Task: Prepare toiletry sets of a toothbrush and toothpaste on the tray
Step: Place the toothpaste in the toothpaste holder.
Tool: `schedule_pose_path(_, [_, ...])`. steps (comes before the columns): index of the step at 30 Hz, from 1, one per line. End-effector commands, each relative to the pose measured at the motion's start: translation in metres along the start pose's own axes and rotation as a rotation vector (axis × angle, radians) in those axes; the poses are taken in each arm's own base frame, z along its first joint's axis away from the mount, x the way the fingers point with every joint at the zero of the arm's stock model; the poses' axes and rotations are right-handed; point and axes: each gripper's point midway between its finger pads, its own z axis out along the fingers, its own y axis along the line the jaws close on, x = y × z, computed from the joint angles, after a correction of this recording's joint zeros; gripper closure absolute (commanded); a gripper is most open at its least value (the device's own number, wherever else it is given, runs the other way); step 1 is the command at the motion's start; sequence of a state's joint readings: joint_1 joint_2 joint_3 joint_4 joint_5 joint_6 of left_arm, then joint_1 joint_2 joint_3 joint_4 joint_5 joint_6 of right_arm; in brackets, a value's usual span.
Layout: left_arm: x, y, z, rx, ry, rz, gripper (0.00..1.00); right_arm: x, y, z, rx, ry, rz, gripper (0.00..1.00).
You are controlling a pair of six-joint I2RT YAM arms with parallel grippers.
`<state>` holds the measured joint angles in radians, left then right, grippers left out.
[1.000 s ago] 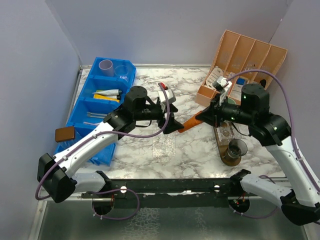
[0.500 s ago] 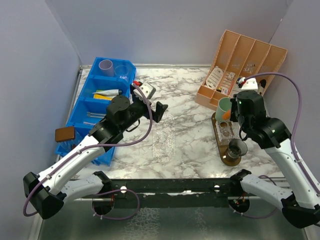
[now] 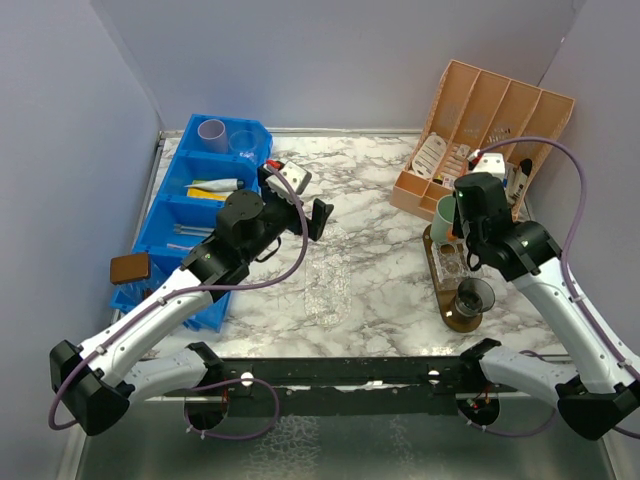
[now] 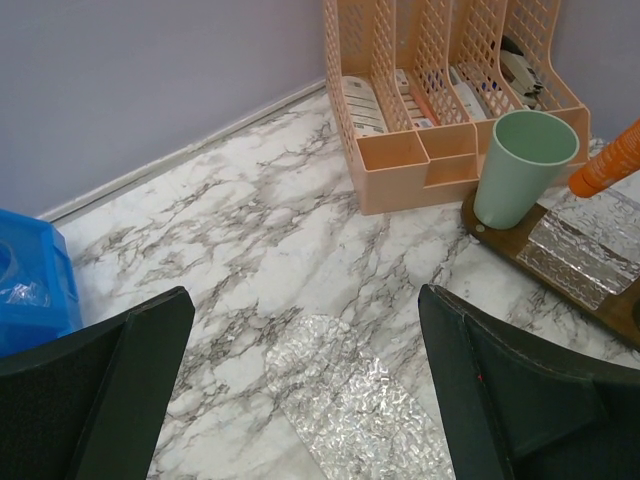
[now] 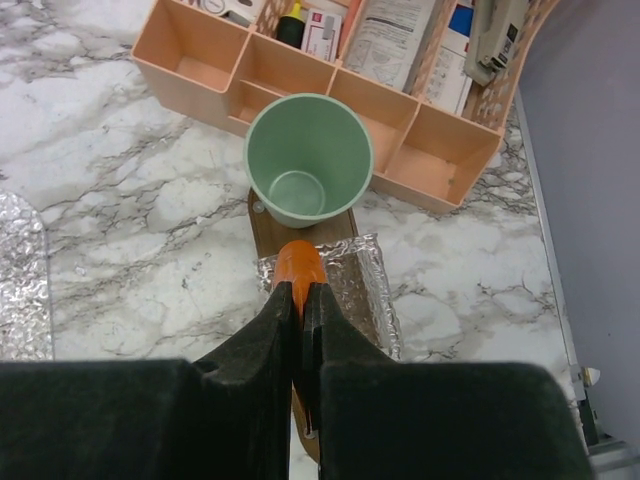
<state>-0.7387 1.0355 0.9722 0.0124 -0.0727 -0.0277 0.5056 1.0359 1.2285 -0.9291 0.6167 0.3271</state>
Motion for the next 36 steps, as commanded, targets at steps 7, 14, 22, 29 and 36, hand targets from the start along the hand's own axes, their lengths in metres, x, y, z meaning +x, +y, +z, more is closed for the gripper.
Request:
schedule_pose_path(7, [-0.009,-0.001,0.002,0.002,-0.012,-0.019,0.01,0.008,-0.036,0.000,0.146,0.030,0.051,0.99])
schedule_pose_path(14, [-0.013,-0.002,-0.001,0.008,-0.024,-0.033,0.01,0.018,-0.034,0.006,0.135,0.065,0.069,0.99])
schedule_pose_path(22, [-0.017,0.000,-0.004,-0.005,-0.035,-0.033,0.01,0.023,-0.038,0.017,0.147,0.080,0.067,0.99])
schedule_pose_path(29, [-0.017,-0.001,-0.003,0.000,-0.034,-0.036,0.01,0.026,-0.035,0.026,0.103,0.096,0.097,0.99])
schedule_pose_path(36, [-0.016,-0.001,-0.003,0.001,-0.032,-0.036,0.01,0.023,-0.037,0.026,0.099,0.091,0.101,0.99])
